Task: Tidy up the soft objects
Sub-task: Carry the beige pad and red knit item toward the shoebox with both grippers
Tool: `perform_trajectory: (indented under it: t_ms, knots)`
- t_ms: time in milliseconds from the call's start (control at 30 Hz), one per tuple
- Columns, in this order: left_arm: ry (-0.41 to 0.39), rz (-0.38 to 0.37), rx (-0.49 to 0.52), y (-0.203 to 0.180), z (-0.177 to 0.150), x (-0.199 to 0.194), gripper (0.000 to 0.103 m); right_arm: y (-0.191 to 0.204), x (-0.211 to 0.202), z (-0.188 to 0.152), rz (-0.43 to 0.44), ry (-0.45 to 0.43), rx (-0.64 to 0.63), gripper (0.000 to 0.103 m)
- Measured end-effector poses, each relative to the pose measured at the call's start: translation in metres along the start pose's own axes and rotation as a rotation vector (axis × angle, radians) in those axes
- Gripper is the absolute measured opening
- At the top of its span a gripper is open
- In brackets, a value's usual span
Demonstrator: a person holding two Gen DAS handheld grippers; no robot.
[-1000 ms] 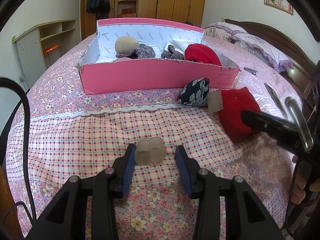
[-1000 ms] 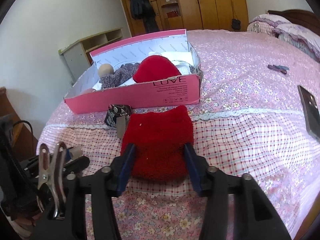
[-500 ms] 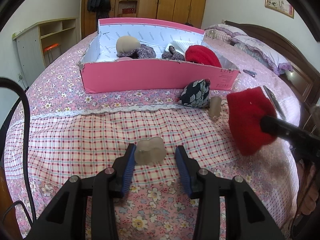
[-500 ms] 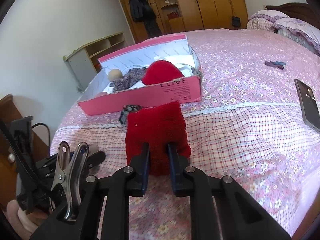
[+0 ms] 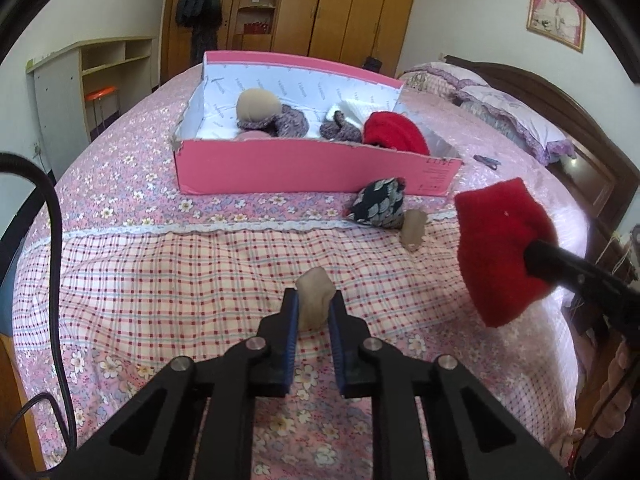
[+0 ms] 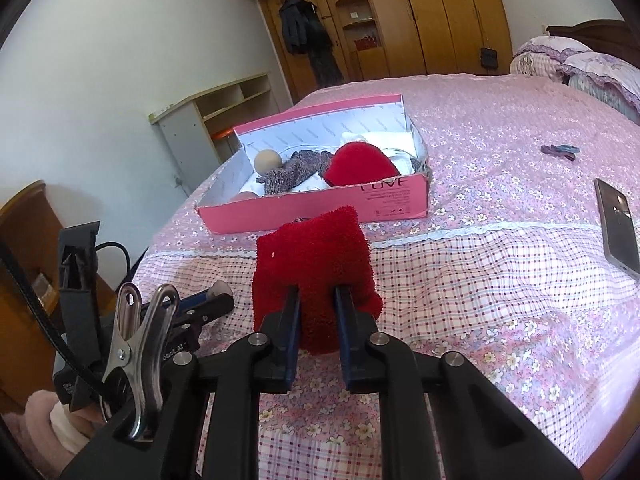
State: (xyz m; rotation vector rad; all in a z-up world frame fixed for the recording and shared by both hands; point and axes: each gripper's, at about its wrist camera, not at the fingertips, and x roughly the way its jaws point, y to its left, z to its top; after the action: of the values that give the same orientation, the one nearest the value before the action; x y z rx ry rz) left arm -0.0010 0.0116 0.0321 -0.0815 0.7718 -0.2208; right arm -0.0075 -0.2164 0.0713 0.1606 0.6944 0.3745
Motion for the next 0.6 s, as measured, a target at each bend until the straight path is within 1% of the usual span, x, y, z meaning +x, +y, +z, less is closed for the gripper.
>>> perform_trajectory:
  t_ms: [233,400,600]
  knots:
    - [-0.036,-0.025,0.020,-0.007,0.006,-0.018,0.012,0.000,-0.008,0.002,0.001,-0.017,-0.002,0.017]
    - [-0.051,-0.036,0.006,-0.003,0.011,-0.033,0.012,0.003,-0.011,0.006,0.012,-0.023,-0.006,0.017]
    - [-0.078,-0.021,-0.005,0.003,0.025,-0.046,0.012,0.009,-0.013,0.011,0.020,-0.034,-0.027,0.017]
